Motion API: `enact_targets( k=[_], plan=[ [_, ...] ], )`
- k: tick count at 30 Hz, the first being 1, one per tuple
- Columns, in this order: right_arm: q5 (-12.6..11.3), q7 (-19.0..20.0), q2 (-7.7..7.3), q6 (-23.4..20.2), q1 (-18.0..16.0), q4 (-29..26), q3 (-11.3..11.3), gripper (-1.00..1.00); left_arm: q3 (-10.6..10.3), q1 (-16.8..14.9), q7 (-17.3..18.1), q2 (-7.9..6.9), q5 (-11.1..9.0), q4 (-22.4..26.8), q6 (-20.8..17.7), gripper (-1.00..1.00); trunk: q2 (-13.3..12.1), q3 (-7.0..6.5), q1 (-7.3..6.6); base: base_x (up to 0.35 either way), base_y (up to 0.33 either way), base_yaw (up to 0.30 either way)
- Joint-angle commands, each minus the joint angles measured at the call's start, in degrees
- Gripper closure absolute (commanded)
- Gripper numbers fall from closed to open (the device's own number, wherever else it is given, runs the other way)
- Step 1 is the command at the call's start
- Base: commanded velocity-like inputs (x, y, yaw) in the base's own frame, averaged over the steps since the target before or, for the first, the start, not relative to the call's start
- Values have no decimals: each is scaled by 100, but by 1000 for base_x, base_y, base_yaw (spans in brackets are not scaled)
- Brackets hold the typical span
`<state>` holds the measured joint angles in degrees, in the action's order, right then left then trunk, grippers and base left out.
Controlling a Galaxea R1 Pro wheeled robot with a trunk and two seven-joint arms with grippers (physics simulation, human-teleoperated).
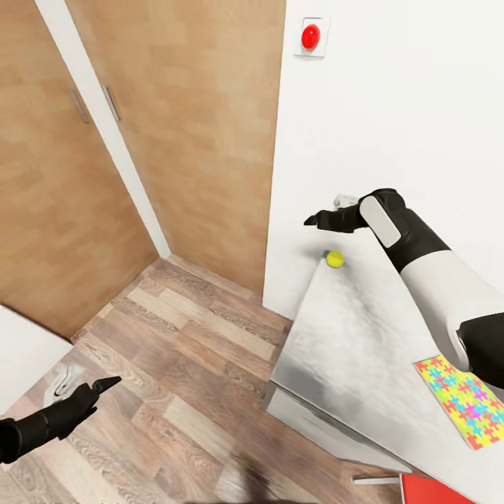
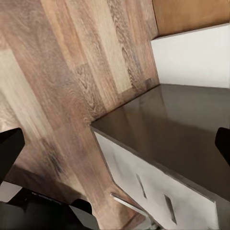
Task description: Put all the toys in the child's room - the three board games (two on the bed and one on the table), the two jigsaw puzzles on the table, and the tennis ball on the table - inside the toy box on the table in the child's room.
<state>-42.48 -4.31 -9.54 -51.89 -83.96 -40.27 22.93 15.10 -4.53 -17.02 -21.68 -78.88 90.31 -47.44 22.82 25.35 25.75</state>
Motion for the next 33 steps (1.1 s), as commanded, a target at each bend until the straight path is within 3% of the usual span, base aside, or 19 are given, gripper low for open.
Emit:
enact_targets(
  k=[1, 5, 6, 8, 9, 11, 12, 15, 16, 19, 26, 33],
  plan=[
    [-58, -94, -18, -9, -4, -6, 16, -100, -39, -16, -61, 73, 31, 5, -19, -100, 10, 3, 4, 19, 16, 208],
    [-54, -200, -63, -7, 2, -5, -14, -100, -120, -59, -71, 321, 332, 3, -17, -100, 10, -15, 4, 13, 11, 156],
    [-54, -200, -63, -7, 2, -5, -14, -100, -120, -59, -71, 321, 332, 3, -17, -100, 10, -19, 4, 10, 8, 116],
    [-53, -260, -111, -6, 12, -2, -28, -100, -155, -82, -75, 481, 586, -6, -18, -100, 10, -24, 4, 7, 6, 83],
    [-53, -260, -111, -6, 12, -2, -28, -100, -155, -82, -75, 481, 586, -6, -18, -100, 10, -26, 4, 6, 5, 74],
    [-52, -345, -190, -6, 46, -1, -36, -100, -178, -100, -74, 642, 874, -20, -18, -100, 10, -29, 4, 4, 4, 53],
    [-52, -345, -190, -6, 46, -1, -36, -100, -178, -100, -74, 642, 874, -20, -18, -100, 10, -30, 4, 4, 3, 47],
    [-51, -561, -315, -6, 108, -1, -44, -100, -194, -127, -71, 876, 1260, -40, -19, -100, 10, -33, 4, 3, 2, 31],
    [-51, -561, -315, -6, 108, -1, -44, -100, -194, -127, -71, 876, 1260, -40, -19, -100, 10, -34, 4, 2, 2, 24],
    [-50, -851, -386, -5, 156, 0, -48, -100, -202, -144, -64, 1029, 1503, -69, -19, -100, 10, -35, 4, 1, 1, 16],
    [-56, -1371, -445, -11, 207, 9, -51, -100, -208, -159, -22, 1158, 1703, -153, -19, -100, 10, -37, 4, 1, 0, 7],
    [-65, -1498, -450, -17, 218, 62, -51, -100, -209, -164, -8, 1184, 1740, -176, -19, -100, 10, -37, 4, 0, 0, 1]
  ],
)
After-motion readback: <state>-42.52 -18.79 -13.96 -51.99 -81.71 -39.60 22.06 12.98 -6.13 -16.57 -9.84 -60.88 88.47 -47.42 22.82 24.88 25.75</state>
